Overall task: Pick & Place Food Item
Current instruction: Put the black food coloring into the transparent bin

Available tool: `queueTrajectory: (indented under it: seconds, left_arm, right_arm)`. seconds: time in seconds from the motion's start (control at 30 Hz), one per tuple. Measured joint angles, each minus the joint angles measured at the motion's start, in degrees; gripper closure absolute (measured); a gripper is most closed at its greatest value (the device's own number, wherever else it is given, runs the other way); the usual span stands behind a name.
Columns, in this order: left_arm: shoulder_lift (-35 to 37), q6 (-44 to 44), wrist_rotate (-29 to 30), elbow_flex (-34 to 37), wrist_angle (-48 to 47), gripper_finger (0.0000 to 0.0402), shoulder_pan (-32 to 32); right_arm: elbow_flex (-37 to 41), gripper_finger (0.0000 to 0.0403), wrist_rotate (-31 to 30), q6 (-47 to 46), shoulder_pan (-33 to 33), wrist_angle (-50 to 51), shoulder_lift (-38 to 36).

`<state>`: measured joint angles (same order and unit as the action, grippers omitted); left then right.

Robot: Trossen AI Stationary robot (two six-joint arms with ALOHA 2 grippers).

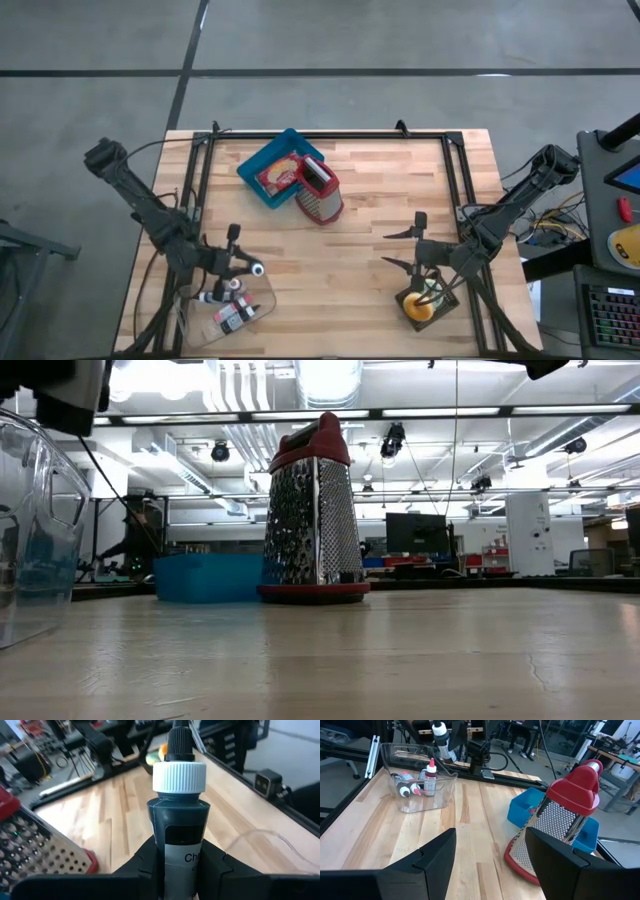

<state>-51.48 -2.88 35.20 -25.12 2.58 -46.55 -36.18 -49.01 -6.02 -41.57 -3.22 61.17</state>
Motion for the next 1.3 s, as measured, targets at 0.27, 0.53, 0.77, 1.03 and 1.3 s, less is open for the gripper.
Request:
queueTrajectory:
  seconds: [0.27, 0.53, 0.77, 1.03, 1.3]
  left_arm:
    - [-0.3, 6.0, -3.7, -6.5, -14.1, 0.0322, -1.6]
    - [-3.7, 8.1, -8.6, -9.9, -19.7, 0.0322, -1.6]
    - [-8.2, 8.1, -13.2, -10.3, -20.3, 0.0322, -1.6]
    - [-11.8, 9.2, -15.9, -11.2, -22.8, 0.0323, -1.6]
    - [-17.8, 10.7, -16.4, -19.2, -37.2, 0.0322, -1.6]
  right_arm:
    - [0.0, 0.017, 0.0, 0.0, 0.0, 0.0, 0.0]
    - [0.0, 0.017, 0.0, 0.0, 0.0, 0.0, 0.0]
    - [0.0, 0.017, 0.0, 0.0, 0.0, 0.0, 0.0]
    - [0.0, 0.017, -0.1, 0.0, 0.0, 0.0, 0.0]
    - [0.0, 0.017, -0.1, 0.0, -0.1, 0.0, 0.0]
